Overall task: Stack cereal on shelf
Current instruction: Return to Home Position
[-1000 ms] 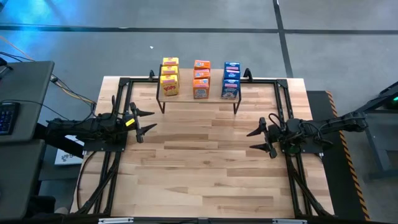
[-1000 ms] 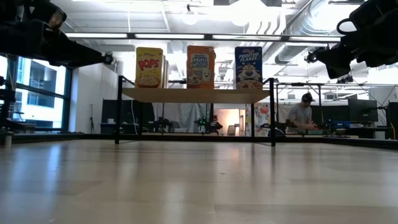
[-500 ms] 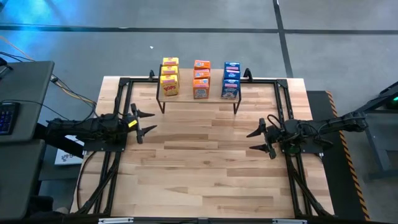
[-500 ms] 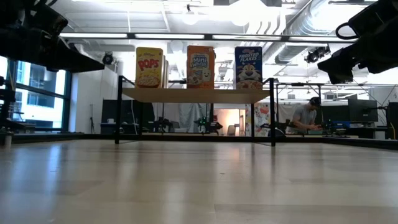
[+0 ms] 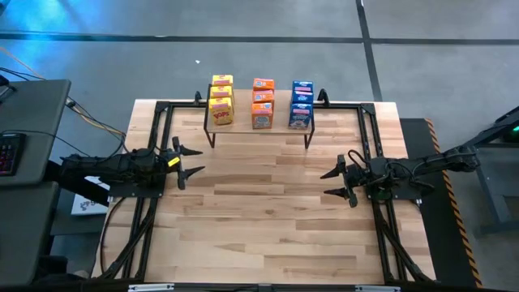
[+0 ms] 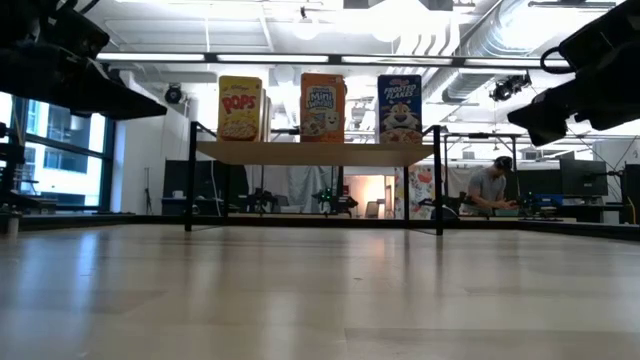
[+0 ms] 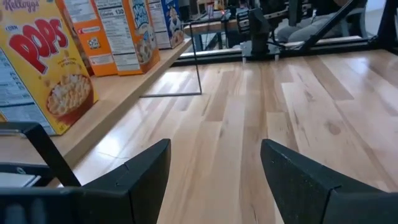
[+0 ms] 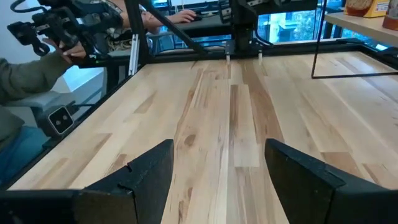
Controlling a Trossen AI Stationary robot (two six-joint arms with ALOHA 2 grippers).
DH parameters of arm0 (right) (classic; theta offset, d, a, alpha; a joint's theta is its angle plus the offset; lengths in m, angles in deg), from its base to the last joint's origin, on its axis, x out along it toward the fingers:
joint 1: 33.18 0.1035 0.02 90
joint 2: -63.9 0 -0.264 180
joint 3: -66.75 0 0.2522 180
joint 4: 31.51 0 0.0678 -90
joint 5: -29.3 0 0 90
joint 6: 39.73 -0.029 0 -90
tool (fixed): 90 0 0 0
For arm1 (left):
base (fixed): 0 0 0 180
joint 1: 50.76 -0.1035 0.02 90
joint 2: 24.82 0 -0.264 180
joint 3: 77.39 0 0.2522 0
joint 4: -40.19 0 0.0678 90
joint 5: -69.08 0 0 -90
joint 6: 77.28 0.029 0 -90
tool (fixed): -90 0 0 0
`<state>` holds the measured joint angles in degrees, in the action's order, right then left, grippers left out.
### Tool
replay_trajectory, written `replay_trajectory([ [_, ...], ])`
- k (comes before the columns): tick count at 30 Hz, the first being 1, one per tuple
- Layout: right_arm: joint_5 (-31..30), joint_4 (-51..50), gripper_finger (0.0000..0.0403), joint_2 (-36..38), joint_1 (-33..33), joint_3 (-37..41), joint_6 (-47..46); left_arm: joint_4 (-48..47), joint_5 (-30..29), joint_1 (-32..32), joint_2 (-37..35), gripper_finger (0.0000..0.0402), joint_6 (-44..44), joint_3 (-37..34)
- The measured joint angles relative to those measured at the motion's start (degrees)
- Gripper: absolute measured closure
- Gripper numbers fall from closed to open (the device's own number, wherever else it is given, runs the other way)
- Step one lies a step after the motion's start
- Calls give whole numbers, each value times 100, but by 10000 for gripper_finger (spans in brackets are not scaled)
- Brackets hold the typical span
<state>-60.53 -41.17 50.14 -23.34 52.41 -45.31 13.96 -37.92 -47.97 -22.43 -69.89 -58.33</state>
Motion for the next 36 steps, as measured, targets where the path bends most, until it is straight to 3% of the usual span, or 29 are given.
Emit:
replay_trajectory([
  [16,4,-315,158,-4,0,1,-645,-53,-7,0,0,161,-425,0],
  [36,4,-315,158,-3,0,2,-599,-54,-15,0,0,161,-421,0],
])
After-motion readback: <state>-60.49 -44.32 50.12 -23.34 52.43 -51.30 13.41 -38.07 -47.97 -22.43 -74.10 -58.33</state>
